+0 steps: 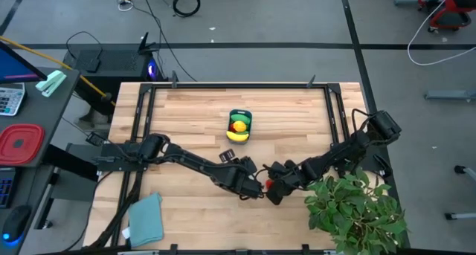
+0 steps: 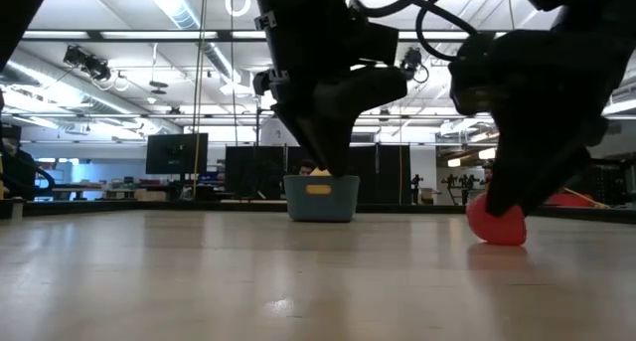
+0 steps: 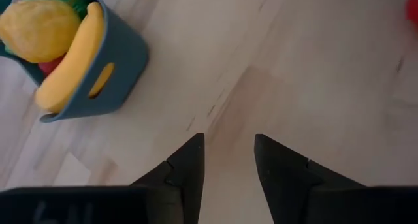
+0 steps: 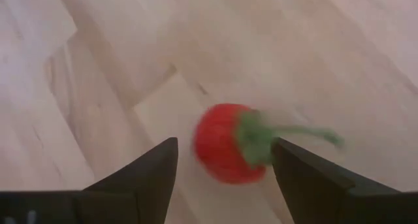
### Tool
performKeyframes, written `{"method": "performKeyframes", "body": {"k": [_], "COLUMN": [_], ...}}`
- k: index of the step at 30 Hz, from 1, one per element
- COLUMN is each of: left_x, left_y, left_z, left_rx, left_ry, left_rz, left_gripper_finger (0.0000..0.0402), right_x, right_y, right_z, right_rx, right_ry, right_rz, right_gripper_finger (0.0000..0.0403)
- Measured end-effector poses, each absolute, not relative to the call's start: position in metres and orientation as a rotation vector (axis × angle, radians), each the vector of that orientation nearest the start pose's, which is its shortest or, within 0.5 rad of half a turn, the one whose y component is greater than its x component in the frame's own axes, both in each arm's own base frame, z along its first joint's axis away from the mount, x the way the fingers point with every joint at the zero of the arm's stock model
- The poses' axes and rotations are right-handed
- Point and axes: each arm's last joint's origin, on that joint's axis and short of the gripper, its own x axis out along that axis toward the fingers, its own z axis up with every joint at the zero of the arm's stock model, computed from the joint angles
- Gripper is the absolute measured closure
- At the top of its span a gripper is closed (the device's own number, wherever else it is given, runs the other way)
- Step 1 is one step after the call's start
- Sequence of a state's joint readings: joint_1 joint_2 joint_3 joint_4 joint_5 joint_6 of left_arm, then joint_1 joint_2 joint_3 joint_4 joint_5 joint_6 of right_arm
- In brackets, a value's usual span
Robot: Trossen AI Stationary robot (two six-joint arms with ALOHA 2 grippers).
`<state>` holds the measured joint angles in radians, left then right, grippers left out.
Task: Pick and placing Produce into tupperware
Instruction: Put the red strawberry into the blue bin
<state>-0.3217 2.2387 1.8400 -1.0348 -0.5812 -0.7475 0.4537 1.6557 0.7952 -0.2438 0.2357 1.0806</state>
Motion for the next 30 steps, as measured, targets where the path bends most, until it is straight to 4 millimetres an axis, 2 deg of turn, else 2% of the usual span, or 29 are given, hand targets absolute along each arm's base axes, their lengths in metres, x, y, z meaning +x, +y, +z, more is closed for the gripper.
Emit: {"method": "performKeyframes", "body": {"k": [7, 23, 26, 30], "left_x": [0.4265, 0.4278, 0.4278, 0.4279], "left_y": [-0.1229, -0.1178, -0.1178, -0.1178], "left_z": [0.1797, 0.1797, 0.1797, 0.1797], "left_rx": [0.009, 0.012, 0.012, 0.012], "left_ry": [1.123, 1.128, 1.128, 1.128], "left_rz": [0.658, 0.663, 0.663, 0.663], "left_gripper_finger": [0.0258, 0.0264, 0.0271, 0.0278], "right_x": [0.2683, 0.2677, 0.2677, 0.2677], "right_y": [0.1137, 0.1151, 0.1156, 0.1157], "right_z": [0.1345, 0.1323, 0.1302, 0.1299], "right_rx": [0.608, 0.611, 0.613, 0.598], "right_ry": [0.976, 1.009, 1.026, 1.03], "right_rz": [-0.408, -0.384, -0.378, -0.369], "right_gripper_finger": [0.0149, 0.015, 0.0161, 0.0196]}}
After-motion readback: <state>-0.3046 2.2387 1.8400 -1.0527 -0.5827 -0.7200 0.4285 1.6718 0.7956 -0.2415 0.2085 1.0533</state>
